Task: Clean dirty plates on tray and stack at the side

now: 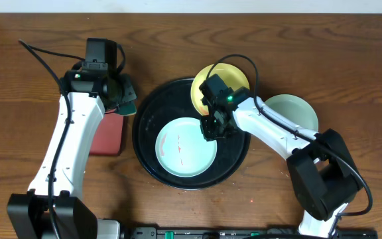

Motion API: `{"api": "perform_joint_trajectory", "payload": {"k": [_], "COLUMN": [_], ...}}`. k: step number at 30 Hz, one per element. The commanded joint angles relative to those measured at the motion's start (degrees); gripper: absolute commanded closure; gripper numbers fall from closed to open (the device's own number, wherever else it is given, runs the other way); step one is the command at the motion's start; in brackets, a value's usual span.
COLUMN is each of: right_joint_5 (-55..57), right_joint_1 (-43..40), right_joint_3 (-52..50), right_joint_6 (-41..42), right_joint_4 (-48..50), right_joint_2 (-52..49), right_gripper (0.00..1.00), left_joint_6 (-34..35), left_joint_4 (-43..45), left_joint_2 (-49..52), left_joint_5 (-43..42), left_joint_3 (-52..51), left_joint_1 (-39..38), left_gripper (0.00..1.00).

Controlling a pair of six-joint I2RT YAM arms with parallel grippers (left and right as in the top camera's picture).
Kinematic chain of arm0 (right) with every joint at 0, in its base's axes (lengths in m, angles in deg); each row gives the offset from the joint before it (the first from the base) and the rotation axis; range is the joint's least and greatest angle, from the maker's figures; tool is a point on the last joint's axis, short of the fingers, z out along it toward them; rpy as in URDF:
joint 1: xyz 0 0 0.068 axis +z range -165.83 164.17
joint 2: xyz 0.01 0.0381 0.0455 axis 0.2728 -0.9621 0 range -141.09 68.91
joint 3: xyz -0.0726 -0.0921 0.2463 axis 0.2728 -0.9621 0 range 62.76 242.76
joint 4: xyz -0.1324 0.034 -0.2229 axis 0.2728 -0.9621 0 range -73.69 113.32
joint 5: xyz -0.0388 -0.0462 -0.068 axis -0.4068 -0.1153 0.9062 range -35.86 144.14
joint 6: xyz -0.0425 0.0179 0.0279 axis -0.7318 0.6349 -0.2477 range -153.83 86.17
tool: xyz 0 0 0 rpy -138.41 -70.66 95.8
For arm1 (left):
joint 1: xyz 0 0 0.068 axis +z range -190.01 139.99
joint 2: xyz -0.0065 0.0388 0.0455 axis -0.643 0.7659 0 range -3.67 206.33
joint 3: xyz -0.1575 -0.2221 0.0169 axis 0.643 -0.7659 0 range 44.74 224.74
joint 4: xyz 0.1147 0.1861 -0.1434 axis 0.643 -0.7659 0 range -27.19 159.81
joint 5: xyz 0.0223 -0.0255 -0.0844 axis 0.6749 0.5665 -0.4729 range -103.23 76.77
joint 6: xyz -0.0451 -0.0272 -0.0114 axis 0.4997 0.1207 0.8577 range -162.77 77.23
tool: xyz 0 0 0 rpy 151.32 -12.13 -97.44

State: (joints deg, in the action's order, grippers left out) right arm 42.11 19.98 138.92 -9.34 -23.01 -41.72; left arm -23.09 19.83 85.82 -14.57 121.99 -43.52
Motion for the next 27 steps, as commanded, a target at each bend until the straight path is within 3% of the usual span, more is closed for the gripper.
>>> {"api": "perform_joint_trajectory", "payload": {"k": [1,6,14,17,18,27], "right_joint_5": [-0.28,-0.96,-1.95,-1.53,-1.42,-0.90], "right_joint_1": [-0.13,0.72,0.94,0.94,0.98,0.98], "right_joint_3": [0.90,0.87,0.87,0.87,0.87,0.85], "right_joint_6": [-1.42,-1.40,-1.16,-1.14,-0.94,-0.50], "right_joint_4": [-1.81,-3.02,-3.45,-3.43,-3.39,-2.95], "right_joint_2": [-0.39,-2.97,-3.87,-3.87,-3.87,-3.89], "right_gripper": [0.67,0.67,0.76,0.96,0.99,0.99], "left_joint_6": [0.79,0.76,0.76,0.76,0.76,0.76], "left_joint_4": [-0.13,-0.13,-0.66,-0.87,-0.87,-0.87], "left_joint_2": [0.44,0.44,0.50,0.72,0.85,2.56], "left_joint_5": [-0.13,-0.13,-0.15,-0.33,-0.87,-6.12], "left_joint_3": [-0.44,-0.44,-0.46,-0.61,-0.74,-4.94], "left_joint_1": [-0.09,-0.09,-0.13,-0.17,-0.17,-3.69], "left_gripper": [0.92,0.92,0.93,0.93,0.93,0.93]}}
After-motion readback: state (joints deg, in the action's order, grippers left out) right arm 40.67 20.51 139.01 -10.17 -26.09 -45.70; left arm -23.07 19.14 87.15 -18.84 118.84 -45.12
